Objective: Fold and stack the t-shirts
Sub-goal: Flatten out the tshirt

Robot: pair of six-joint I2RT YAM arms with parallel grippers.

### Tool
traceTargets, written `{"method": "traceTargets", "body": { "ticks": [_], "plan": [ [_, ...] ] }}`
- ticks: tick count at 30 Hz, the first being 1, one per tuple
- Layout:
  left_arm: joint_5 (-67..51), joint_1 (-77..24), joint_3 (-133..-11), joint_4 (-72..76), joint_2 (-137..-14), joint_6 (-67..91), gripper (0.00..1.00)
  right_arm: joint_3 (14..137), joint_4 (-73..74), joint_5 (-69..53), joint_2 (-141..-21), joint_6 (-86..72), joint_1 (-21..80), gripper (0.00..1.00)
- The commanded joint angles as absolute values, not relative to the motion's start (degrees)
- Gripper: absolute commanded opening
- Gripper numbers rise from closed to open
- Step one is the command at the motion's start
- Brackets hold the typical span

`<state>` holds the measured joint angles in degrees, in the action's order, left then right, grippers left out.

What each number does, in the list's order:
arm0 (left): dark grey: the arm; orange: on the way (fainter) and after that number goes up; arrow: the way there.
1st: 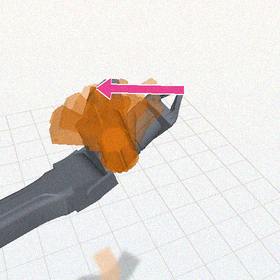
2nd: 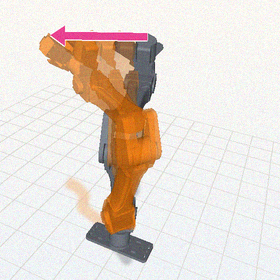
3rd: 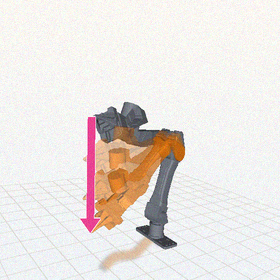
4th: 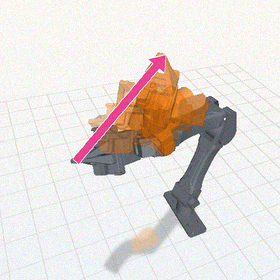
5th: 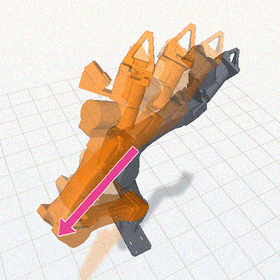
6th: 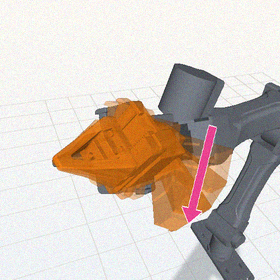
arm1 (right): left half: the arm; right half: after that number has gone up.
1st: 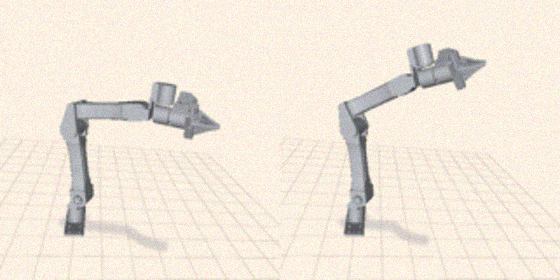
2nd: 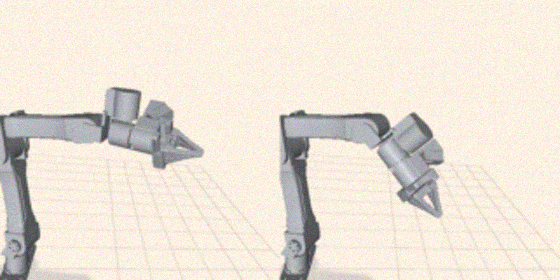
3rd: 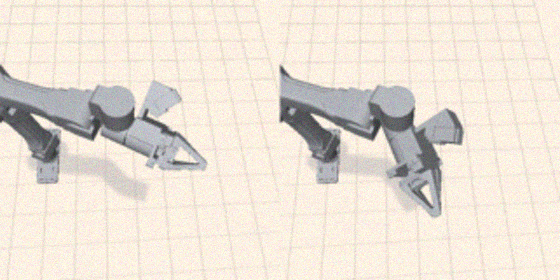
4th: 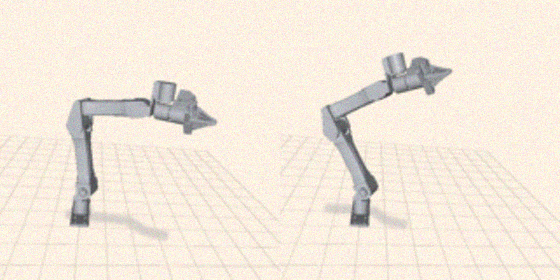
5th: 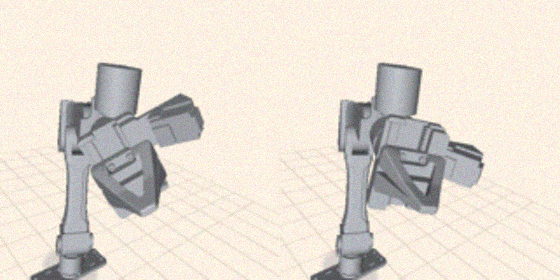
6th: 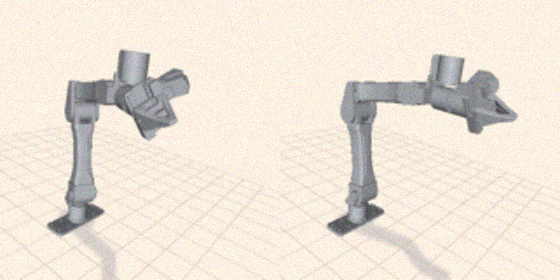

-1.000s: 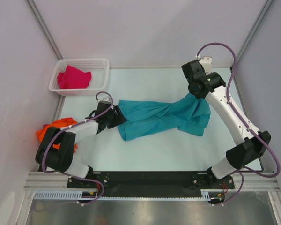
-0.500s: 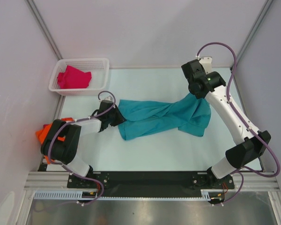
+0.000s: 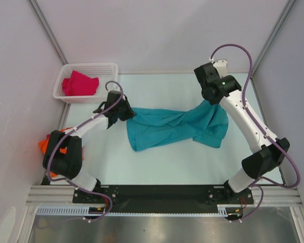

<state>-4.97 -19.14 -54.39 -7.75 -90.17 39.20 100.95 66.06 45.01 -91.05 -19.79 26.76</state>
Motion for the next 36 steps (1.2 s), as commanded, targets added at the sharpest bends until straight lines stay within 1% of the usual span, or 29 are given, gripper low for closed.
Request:
{"method": "traceTargets", "body": {
  "ticks": [1,6,9,10,11,12,13,14,15,17,18,19,22,24,27,30,31,33,34,35,36],
  "plan": [
    [-2.28,-18.63,-65.63,-15.19,-83.50,35.60,0.00,104.33,64.34,46.85,-91.32,-18.37,26.19,0.00],
    [-1.67,-17.41,-71.62,-18.19,-82.79,33.84,0.00,107.04,62.32,45.70,-92.63,-16.09,24.18,0.00],
    [-2.90,-14.52,-80.83,-22.93,-86.04,32.44,0.00,111.69,60.39,45.18,-95.79,-13.02,21.89,0.00],
    [-4.03,-13.72,-86.25,-25.20,-87.96,32.08,0.00,113.71,60.29,45.18,-97.37,-12.40,19.88,0.00],
    [-4.39,-13.01,-89.01,-26.36,-89.11,31.65,0.00,119.30,60.29,45.26,-98.77,-11.78,18.73,0.00],
    [-4.66,-11.70,-91.90,-27.59,-90.25,31.55,0.00,122.14,60.90,45.09,-102.10,-11.43,17.76,0.00],
    [-4.83,-11.08,-97.42,-30.03,-92.61,31.29,0.00,125.56,61.43,44.74,-103.78,-11.34,15.93,0.00],
    [-5.01,-10.47,-100.17,-31.36,-93.77,31.29,0.00,131.69,62.22,45.08,-105.28,-11.60,15.21,0.00],
    [-5.44,-8.98,-102.81,-32.51,-94.82,31.38,0.00,135.31,63.62,45.26,-108.60,-11.69,14.77,0.00],
    [-6.33,-7.57,-110.45,-35.67,-97.55,31.55,0.00,141.12,64.25,46.31,-111.52,-10.47,13.89,0.00],
    [-6.50,-5.99,-113.26,-38.12,-98.43,31.55,0.00,146.72,64.42,46.84,-112.75,-9.85,13.71,0.00],
    [-6.85,-5.11,-119.21,-39.36,-100.09,31.64,0.00,148.08,63.90,46.76,-113.63,-9.32,13.36,0.00],
    [-8.26,-2.47,-129.68,-43.58,-102.47,32.25,0.00,148.54,62.23,47.19,-111.63,-10.28,12.13,0.00],
    [-9.40,-1.24,-132.27,-44.82,-102.66,32.34,0.00,146.79,61.61,46.06,-110.14,-11.34,12.30,0.00],
    [-10.02,-0.88,-130.44,-44.04,-100.38,32.52,0.00,141.70,60.73,47.02,-106.01,-11.16,15.01,0.00],
    [-12.56,-0.88,-119.39,-38.79,-95.20,33.22,0.00,131.78,62.40,47.20,-101.00,-13.79,18.70,0.00],
    [-13.35,-0.88,-111.35,-37.02,-91.62,33.57,0.00,124.27,62.66,46.07,-99.16,-14.76,19.42,0.00],
    [-14.85,-0.88,-102.79,-31.07,-87.74,34.45,0.00,116.15,62.06,44.39,-93.10,-17.56,21.09,0.00],
    [-16.51,-0.88,-94.91,-29.55,-84.06,34.63,0.00,111.23,61.53,42.82,-91.08,-18.54,22.66,0.00],
    [-17.31,-0.88,-91.35,-28.57,-82.20,34.72,0.00,103.70,60.91,42.02,-89.05,-19.68,23.20,0.00],
    [-18.01,-0.88,-87.84,-27.00,-80.52,34.72,0.00,99.45,61.00,41.14,-85.03,-21.51,23.73,0.00]
  ]
}}
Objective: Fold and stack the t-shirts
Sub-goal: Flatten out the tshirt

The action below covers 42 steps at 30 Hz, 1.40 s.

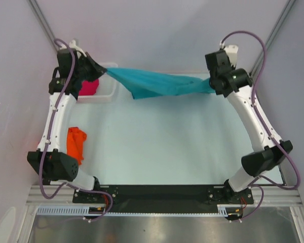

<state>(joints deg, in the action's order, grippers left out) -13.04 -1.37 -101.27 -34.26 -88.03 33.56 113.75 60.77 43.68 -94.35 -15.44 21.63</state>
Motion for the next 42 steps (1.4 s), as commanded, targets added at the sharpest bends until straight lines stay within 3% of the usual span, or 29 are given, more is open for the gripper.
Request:
{"method": "traceTargets", "body": {
  "ticks": [1,5,10,21,27,36,37,38,42],
  "plan": [
    [-19.06,-0.88,-81.28,-26.37,-76.85,34.80,0.00,96.10,60.91,39.39,-83.34,-22.66,24.60,0.00],
    [-22.32,-1.14,-66.21,-22.59,-67.52,36.74,0.00,81.60,63.01,35.42,-76.04,-26.63,25.92,0.00],
    [-23.73,-1.58,-53.73,-21.97,-58.63,36.65,0.00,75.15,65.83,33.14,-71.72,-30.40,27.95,0.00],
    [-25.66,-1.58,-42.02,-23.73,-49.93,36.12,0.00,68.20,70.40,32.52,-73.39,-39.89,39.19,0.00],
    [-25.58,-1.58,-43.85,-25.66,-49.31,35.68,0.00,70.66,74.17,33.48,-73.30,-43.32,41.22,0.13],
    [-26.37,-1.58,-45.53,-27.33,-48.43,35.95,0.00,73.39,78.31,34.81,-71.81,-45.26,41.66,0.16],
    [-26.37,-1.58,-45.27,-27.42,-48.25,35.95,0.00,73.30,78.57,34.72,-71.89,-45.87,41.57,0.19],
    [-26.37,-1.58,-45.09,-27.51,-47.90,35.95,0.00,73.04,78.84,34.72,-71.89,-46.05,41.66,0.28],
    [-26.54,-1.58,-43.34,-27.86,-47.11,36.04,0.00,72.42,79.19,35.33,-71.63,-46.84,42.10,0.38]
  ]
}}
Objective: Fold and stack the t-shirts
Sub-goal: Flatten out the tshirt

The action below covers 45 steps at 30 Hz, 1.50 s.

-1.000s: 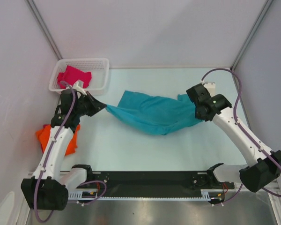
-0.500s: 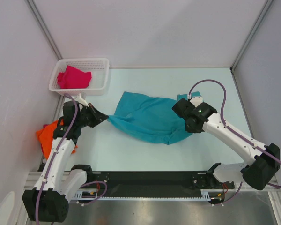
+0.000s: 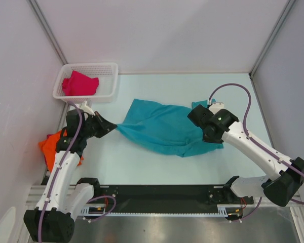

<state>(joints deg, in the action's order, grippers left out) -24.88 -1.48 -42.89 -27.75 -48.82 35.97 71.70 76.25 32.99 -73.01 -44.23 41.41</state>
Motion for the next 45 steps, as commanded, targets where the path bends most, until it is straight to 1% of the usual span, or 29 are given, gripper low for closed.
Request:
{"method": "traceTargets", "body": {
  "ticks": [1,2,13,16,20,22,28,35,45],
  "plan": [
    [-26.63,-1.58,-42.98,-27.86,-47.02,36.12,0.00,72.42,79.02,35.59,-71.46,-47.02,42.10,0.38],
    [-26.80,-1.58,-42.63,-27.86,-46.67,36.21,0.00,72.42,78.84,35.77,-71.37,-46.93,42.10,0.41],
    [-26.98,-1.58,-42.19,-28.30,-46.23,35.86,0.00,71.81,72.61,35.68,-75.93,-44.48,42.01,0.43],
    [-27.59,-1.58,-41.84,-27.69,-46.23,36.38,0.00,70.14,67.69,35.68,-79.62,-41.94,41.66,0.48],
    [-27.86,-1.58,-41.22,-27.51,-45.27,36.74,0.00,70.22,60.32,33.41,-87.26,-39.03,41.22,0.48],
    [-27.77,-1.58,-41.13,-27.68,-44.74,36.74,0.00,71.71,58.81,32.52,-91.83,-38.24,41.48,0.47],
    [-28.04,-1.49,-40.52,-28.21,-42.98,37.09,0.00,74.27,55.29,32.17,-99.13,-36.65,42.10,0.47],
    [-28.30,-1.49,-39.90,-27.95,-43.07,37.00,0.00,76.55,53.88,32.08,-103.79,-35.51,42.10,0.46],
    [-28.30,-1.49,-39.46,-27.25,-43.42,36.83,0.00,77.26,53.09,31.47,-107.31,-35.33,42.45,0.46]
  ]
}}
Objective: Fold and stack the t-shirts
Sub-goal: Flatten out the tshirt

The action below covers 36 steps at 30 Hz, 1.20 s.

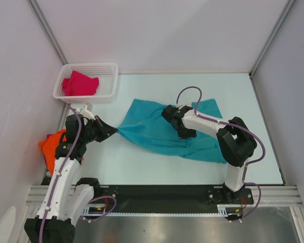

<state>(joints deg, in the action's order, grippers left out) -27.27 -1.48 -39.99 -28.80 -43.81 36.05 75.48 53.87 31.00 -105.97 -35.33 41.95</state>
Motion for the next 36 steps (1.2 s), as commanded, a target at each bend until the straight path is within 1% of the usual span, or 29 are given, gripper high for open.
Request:
{"method": "traceTargets", "body": {
  "ticks": [1,9,11,12,13,16,23,26,28,30,31,32,33,34,35,36],
  "plan": [
    [-28.39,-1.49,-39.29,-27.16,-43.59,36.83,0.00,77.08,53.09,31.29,-107.49,-35.33,42.54,0.46],
    [-28.65,-1.14,-39.02,-26.11,-44.65,36.65,0.00,76.03,53.00,30.76,-108.10,-36.21,42.89,0.44],
    [-28.92,-1.05,-39.02,-25.84,-44.82,36.56,0.00,75.41,53.00,30.59,-107.75,-36.30,42.98,0.38],
    [-28.92,-0.97,-39.02,-25.84,-45.09,36.56,0.00,75.15,53.00,30.41,-107.58,-36.56,42.80,0.32],
    [-29.00,-0.88,-38.94,-25.75,-45.09,36.56,0.00,74.54,52.82,30.06,-107.32,-36.65,42.98,0.18],
    [-29.18,-0.70,-38.76,-25.40,-45.26,36.48,0.00,73.74,52.91,29.53,-106.61,-37.09,42.98,0.00],
    [-29.62,-0.44,-38.67,-25.14,-45.44,36.21,0.00,71.28,53.88,29.97,-103.19,-38.23,43.15,0.00],
    [-30.32,-0.35,-38.93,-23.83,-45.88,36.56,0.00,71.54,55.37,32.42,-100.82,-38.76,43.33,0.00],
    [-31.19,-0.35,-40.07,-23.03,-47.63,37.00,0.00,74.08,57.64,36.02,-99.94,-38.32,43.16,0.00],
    [-31.81,-0.35,-44.54,-21.36,-52.00,37.00,0.00,77.68,59.93,40.31,-100.28,-36.22,41.49,0.00],
    [-32.60,-0.35,-46.82,-21.18,-54.12,36.74,0.00,82.57,62.46,41.56,-100.72,-35.43,40.44,0.00],
    [-34.26,-0.35,-52.68,-21.36,-58.84,36.56,0.00,85.14,63.45,42.62,-100.81,-33.51,37.30,0.00],
    [-34.89,-0.35,-55.78,-21.71,-61.06,36.48,0.00,87.78,64.15,43.41,-100.46,-32.27,35.79,0.00],
    [-35.33,-0.26,-59.03,-22.14,-63.26,36.74,0.00,93.98,64.51,43.16,-100.02,-31.21,33.77,0.00],
    [-35.51,-0.26,-64.80,-22.24,-66.94,37.17,0.00,96.74,64.42,42.63,-99.76,-29.81,30.44,0.00],
    [-35.77,-0.18,-67.82,-22.15,-68.89,38.31,0.00,100.25,64.16,41.76,-99.76,-27.45,28.76,0.00]
  ]
}}
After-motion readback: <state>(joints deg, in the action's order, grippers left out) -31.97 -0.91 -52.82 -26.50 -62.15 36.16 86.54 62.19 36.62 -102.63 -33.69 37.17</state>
